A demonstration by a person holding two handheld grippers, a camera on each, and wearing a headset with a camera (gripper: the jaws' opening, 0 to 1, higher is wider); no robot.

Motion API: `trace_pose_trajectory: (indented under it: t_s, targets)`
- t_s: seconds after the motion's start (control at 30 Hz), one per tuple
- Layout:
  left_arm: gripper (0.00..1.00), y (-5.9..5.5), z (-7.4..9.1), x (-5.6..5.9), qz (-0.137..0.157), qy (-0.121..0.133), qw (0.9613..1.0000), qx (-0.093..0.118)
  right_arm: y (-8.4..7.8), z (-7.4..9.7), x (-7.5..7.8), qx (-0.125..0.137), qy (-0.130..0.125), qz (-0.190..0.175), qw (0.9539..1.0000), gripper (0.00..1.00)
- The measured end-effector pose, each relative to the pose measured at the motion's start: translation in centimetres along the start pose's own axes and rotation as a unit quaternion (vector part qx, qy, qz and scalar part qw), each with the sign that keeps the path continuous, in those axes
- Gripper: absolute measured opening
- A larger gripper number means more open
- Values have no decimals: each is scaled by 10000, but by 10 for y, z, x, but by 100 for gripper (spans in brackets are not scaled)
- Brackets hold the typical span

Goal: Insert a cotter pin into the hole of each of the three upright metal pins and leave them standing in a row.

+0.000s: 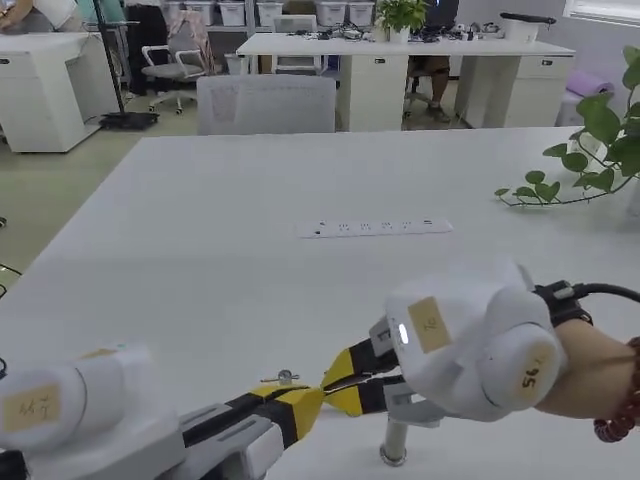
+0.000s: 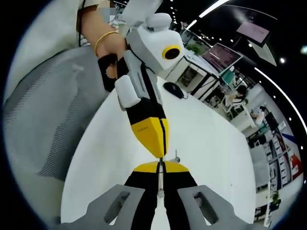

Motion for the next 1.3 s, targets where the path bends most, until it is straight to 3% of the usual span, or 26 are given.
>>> trace_pose_trajectory:
  t_s: [0.53,0.9,1.03,1.23,1.3]
  targets:
    - [1,0,-1,-2,-74,-40,9999,-79,0,-1,0,46,-35,-175,9998,3]
    - [0,5,0,-2,-657,-7,9978,-88,-1,4,5,387,-30,-880,9954,8]
    - [0,7,0,-2,-817,-54,9966,-78,-4,8,6,530,12,-1253,9907,10]
    - [0,7,2,3,-1115,-255,9934,-109,-9,17,5,851,246,-2182,9719,15]
    - [0,5,3,4,-1217,-294,9920,-165,-11,20,5,911,325,-2300,9684,16]
Point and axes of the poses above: the centre of the closed fingertips' face, and the gripper's own axes: z roughly backward along the fingers, x roughly to its right, y roughly out of its top, the point moved 4 cm from there along z, roughly backward along the fingers, and after that the axes turned 3 degrees about y, right-handed, at the moved point
